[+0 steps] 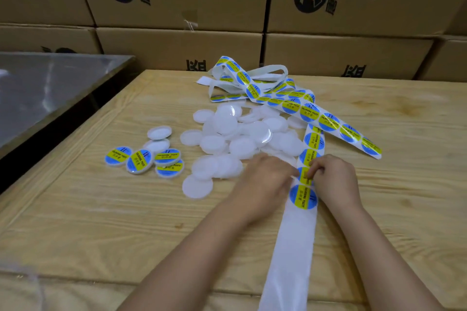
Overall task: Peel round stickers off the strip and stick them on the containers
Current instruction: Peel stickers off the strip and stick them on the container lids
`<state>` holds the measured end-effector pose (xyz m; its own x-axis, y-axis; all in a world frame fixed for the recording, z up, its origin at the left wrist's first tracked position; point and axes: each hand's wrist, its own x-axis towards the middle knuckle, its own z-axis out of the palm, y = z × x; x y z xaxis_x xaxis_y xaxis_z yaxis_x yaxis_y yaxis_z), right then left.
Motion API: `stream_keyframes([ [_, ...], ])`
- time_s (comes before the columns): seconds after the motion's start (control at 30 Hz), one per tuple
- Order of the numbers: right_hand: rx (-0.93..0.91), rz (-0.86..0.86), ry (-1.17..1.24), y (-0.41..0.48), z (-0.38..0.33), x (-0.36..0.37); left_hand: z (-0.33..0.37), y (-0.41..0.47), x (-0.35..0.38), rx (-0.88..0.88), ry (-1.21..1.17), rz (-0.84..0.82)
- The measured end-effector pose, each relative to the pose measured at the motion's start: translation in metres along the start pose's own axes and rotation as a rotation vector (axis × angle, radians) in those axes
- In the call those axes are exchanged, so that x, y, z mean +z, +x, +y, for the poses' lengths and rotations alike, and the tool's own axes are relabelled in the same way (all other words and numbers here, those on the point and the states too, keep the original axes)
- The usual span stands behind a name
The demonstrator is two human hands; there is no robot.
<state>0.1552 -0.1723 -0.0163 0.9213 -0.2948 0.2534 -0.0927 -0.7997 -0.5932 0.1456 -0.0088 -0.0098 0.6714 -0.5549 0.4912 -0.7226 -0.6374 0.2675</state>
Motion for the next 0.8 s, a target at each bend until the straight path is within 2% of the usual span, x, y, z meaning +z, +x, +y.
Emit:
stream_keyframes([
  [0.07,0.016,0.020,0.015,0.000,0.000,-0.002,0.006,0.009,0.016,0.004,0.033,-0.143],
  [0.13,0.028,0.051,0.033,0.001,0.001,-0.002,0.005,0.013,0.024,-0.029,0.031,-0.193],
  [0.37,-0.004,0.098,0.056,0.002,0.002,0.002,0.012,0.018,0.032,0.026,0.170,-0.148],
  [0.5,-0.004,0.104,0.128,0.000,0.004,0.000,0.014,0.019,0.033,-0.005,0.177,-0.107],
  [0.8,-0.007,0.091,0.180,-0.001,0.000,-0.003,0.011,0.015,0.036,0.055,0.170,-0.054],
])
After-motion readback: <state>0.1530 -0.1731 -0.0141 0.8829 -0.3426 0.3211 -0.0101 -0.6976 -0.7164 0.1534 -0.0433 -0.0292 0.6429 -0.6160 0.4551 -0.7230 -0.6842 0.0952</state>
